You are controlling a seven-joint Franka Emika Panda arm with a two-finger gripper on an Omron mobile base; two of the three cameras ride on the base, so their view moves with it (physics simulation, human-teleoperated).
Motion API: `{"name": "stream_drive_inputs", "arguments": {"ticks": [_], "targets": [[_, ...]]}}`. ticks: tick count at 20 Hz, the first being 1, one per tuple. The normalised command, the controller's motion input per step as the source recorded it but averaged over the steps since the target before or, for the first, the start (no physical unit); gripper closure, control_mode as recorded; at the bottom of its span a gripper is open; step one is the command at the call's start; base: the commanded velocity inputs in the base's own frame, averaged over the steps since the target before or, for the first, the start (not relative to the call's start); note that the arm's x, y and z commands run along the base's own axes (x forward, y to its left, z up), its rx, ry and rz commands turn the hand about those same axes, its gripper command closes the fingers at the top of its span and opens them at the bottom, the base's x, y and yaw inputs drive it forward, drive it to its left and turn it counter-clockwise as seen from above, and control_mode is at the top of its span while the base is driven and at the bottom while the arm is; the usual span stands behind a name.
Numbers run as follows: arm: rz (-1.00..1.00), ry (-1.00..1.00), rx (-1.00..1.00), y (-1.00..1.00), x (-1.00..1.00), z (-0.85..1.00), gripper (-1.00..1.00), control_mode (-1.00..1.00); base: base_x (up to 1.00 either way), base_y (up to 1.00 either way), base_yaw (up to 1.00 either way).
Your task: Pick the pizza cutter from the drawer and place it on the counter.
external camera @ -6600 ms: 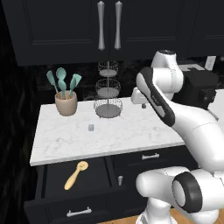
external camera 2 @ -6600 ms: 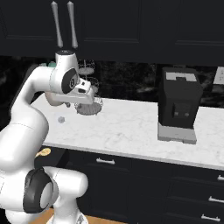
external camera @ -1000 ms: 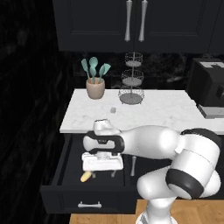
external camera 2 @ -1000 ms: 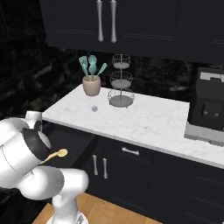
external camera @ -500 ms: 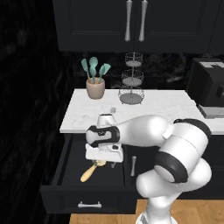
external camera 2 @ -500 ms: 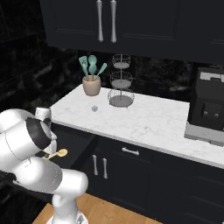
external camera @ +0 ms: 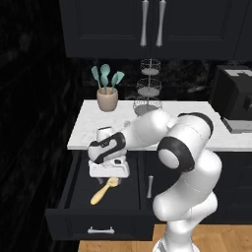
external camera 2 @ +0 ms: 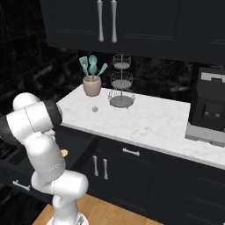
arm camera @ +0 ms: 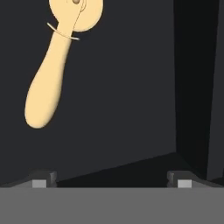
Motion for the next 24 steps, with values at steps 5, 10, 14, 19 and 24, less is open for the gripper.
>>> {"name": "stream_drive_inputs", "arguments": {"ticks": [5,10,14,19,24], "targets": [[0.00,0.00,-0.09,0.18,0.22,-0.36,-1.00,-1.00,0.00,0.00,0.00],[0.00,0.00,-0.04,0.00,0.22,-0.44,-1.00,-1.00,0.00,0.00,0.00],[0.00,0.00,-0.01,0.00,0.18,-0.39,-1.00,-1.00,0.00,0.00,0.00],[0.00,-0.01,0.00,0.00,0.11,-0.36,-1.00,-1.00,0.00,0.00,0.00],[0.00,-0.04,0.00,0.00,0.10,-0.41,-1.00,-1.00,0.00,0.00,0.00]]}}
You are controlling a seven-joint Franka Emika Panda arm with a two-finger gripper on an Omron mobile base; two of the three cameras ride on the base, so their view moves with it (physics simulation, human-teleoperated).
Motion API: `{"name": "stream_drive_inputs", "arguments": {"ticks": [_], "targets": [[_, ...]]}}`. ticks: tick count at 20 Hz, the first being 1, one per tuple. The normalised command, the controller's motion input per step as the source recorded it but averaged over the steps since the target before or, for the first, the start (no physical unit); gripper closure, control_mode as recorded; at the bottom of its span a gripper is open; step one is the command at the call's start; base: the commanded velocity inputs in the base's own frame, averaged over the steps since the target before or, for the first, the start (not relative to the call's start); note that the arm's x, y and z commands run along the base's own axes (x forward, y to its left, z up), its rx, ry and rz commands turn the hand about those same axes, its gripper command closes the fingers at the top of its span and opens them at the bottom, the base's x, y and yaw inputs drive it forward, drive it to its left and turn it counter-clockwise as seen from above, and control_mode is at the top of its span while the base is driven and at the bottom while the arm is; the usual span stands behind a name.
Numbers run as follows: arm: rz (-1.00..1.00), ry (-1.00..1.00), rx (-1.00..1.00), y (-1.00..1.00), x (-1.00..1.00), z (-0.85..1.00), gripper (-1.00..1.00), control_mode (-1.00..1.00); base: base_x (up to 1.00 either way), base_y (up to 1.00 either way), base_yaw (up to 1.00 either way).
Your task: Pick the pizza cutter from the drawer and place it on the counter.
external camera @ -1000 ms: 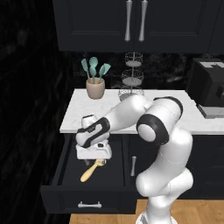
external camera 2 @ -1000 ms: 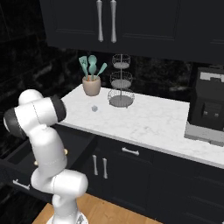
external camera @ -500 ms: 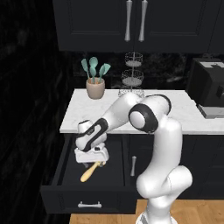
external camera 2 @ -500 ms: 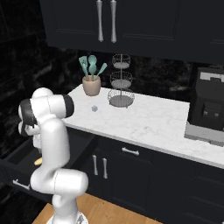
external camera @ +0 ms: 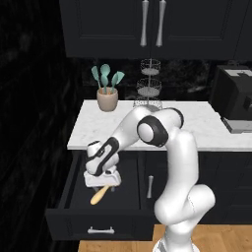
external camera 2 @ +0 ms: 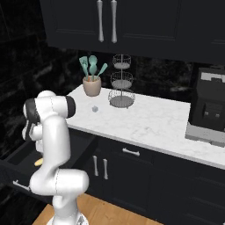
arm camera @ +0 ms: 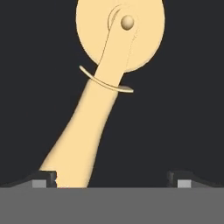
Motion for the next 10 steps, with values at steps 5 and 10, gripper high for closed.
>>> {"name": "stream_drive_inputs", "arguments": {"ticks": [5,10], "targets": [[0.00,-0.05,0.00,0.00,0.10,-0.33,-1.00,-1.00,0.00,0.00,0.00],[0.00,-0.08,0.00,0.00,0.09,-0.06,-1.00,-1.00,0.00,0.00,0.00]]}}
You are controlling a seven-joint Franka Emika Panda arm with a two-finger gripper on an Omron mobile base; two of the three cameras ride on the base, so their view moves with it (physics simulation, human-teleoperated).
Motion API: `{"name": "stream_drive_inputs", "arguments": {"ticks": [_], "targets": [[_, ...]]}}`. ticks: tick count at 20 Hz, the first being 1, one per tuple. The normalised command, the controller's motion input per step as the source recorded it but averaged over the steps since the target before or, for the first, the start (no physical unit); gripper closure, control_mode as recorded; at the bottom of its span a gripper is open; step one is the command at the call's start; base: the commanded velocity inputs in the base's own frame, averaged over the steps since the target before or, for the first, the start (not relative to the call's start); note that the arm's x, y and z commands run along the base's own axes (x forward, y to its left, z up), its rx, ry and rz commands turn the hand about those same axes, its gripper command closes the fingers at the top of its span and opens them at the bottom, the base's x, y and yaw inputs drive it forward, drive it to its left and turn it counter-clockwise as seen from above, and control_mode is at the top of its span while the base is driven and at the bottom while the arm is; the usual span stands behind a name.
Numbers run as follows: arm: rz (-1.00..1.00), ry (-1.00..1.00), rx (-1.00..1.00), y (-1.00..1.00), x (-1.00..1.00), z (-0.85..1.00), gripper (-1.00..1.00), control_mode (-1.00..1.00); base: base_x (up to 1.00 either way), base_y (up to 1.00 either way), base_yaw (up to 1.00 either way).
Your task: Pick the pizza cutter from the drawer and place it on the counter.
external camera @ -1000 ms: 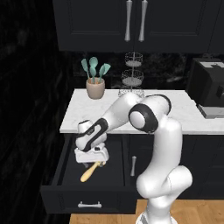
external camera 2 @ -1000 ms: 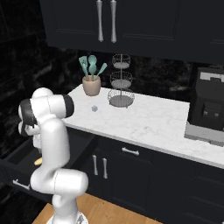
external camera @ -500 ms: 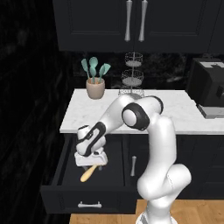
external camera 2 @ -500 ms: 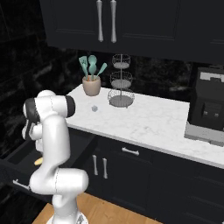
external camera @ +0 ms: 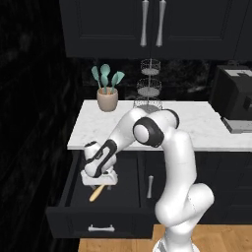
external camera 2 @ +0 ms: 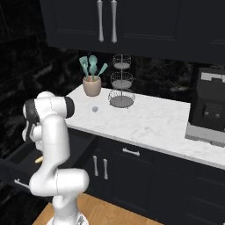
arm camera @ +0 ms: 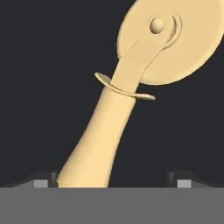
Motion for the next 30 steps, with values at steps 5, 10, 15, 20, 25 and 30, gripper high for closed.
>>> {"name": "stream_drive_inputs", "arguments": {"ticks": [5,10,15,20,25,30], "targets": [[0.00,-0.21,0.00,0.00,0.00,-0.38,-1.00,-1.00,0.00,0.00,0.00],[0.00,-0.32,0.00,0.00,-0.09,-0.98,1.00,-1.00,0.00,0.00,0.00],[0.00,-0.35,0.05,-0.04,-0.44,-0.49,1.00,-1.00,0.00,0.00,0.00],[0.00,-0.04,0.09,-0.27,-0.77,0.81,1.00,-1.00,0.00,0.00,0.00],[0.00,0.09,0.01,-0.18,-0.43,1.00,1.00,-1.00,0.00,0.00,0.00],[0.00,0.19,-0.01,-0.01,-0.02,1.00,1.00,-1.00,0.00,0.00,0.00]]}}
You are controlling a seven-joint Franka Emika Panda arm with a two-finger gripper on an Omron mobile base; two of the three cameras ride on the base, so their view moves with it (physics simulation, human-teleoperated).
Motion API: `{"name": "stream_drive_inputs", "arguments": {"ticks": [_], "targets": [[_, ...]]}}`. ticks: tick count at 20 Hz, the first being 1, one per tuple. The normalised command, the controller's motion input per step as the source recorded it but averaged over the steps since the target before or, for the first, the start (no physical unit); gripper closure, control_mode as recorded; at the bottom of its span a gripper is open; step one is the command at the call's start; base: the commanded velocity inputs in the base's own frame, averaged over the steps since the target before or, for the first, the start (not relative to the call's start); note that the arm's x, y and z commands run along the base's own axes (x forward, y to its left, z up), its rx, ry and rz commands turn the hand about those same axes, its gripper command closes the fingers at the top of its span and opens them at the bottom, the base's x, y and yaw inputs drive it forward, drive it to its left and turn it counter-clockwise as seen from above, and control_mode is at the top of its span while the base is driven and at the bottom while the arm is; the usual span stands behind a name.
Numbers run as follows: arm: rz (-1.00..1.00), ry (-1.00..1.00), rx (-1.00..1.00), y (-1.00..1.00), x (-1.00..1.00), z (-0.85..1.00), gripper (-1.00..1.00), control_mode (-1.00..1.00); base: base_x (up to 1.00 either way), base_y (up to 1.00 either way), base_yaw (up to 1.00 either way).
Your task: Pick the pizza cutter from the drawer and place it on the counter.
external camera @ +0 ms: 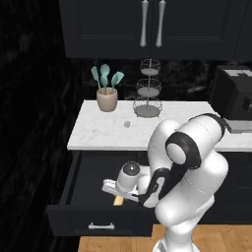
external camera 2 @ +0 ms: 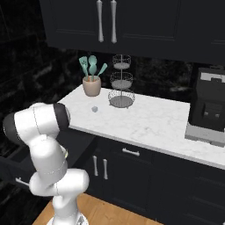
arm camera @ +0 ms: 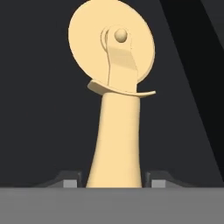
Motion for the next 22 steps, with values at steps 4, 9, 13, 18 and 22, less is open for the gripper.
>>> {"name": "stream_drive_inputs", "arguments": {"ticks": [4,9,13,18,22], "targets": [[0.00,0.23,-0.06,0.01,0.12,1.00,1.00,-1.00,0.00,0.00,0.00],[0.00,0.25,-0.11,0.10,0.31,1.00,1.00,-1.00,0.00,0.00,0.00],[0.00,0.25,-0.15,0.16,0.16,1.00,1.00,-1.00,0.00,0.00,0.00],[-0.04,0.26,-0.14,0.02,0.00,1.00,1.00,-1.00,0.00,0.00,0.00],[-0.13,0.32,-0.13,0.00,0.02,1.00,1.00,-1.00,0.00,0.00,0.00]]}}
